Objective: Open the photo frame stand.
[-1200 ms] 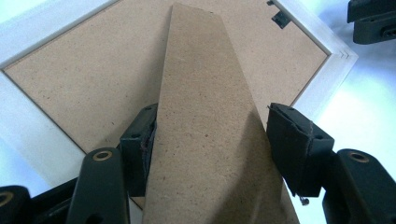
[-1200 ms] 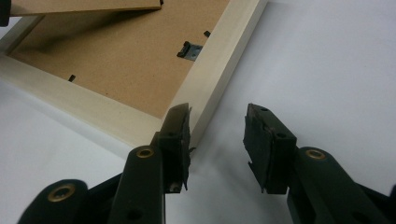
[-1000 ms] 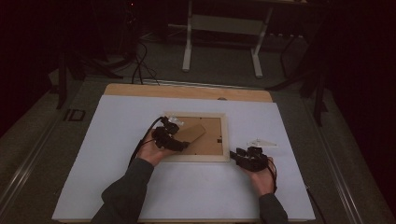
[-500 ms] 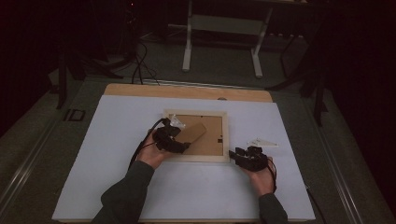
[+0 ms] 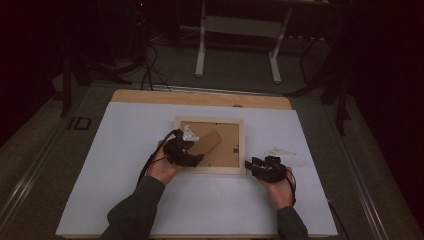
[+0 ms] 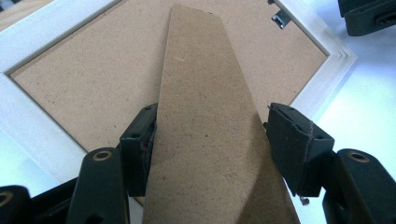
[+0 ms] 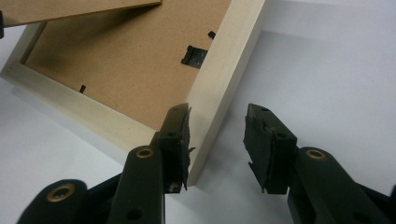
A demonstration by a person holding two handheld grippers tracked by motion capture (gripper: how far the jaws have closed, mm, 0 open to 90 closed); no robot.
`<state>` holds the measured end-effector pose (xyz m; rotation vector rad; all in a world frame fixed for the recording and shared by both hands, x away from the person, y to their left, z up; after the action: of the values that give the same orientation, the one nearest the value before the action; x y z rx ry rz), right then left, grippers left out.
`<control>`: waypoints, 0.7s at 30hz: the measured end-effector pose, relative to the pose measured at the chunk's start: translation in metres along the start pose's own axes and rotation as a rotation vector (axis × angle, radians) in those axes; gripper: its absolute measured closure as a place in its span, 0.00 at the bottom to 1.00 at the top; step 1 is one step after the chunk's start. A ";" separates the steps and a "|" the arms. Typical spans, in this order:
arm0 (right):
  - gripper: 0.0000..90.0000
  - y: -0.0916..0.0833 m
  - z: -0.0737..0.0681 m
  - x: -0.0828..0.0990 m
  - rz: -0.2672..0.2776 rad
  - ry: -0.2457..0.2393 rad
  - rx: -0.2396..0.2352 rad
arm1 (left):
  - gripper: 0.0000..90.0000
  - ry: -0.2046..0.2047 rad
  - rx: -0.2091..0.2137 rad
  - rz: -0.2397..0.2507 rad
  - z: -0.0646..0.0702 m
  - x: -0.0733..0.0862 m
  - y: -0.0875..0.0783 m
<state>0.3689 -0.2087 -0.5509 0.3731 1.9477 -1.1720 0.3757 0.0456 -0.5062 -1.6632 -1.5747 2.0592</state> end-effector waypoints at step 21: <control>0.67 0.002 0.001 -0.024 -0.036 -0.077 0.040 | 0.44 0.028 -0.054 0.055 0.011 0.005 -0.006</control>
<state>0.3863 -0.2050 -0.5341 0.3106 1.8739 -1.2323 0.3623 0.0444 -0.5064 -1.7648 -1.6082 2.0266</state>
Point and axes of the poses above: each handheld gripper's, and its own axes: y roughly forward along the jaws, x roughly out of its underside, z roughly to its right, the point moved 6 cm from there along y, roughly forward along the jaws, and after that the axes turned 4 degrees about y, right-handed, at the moved point
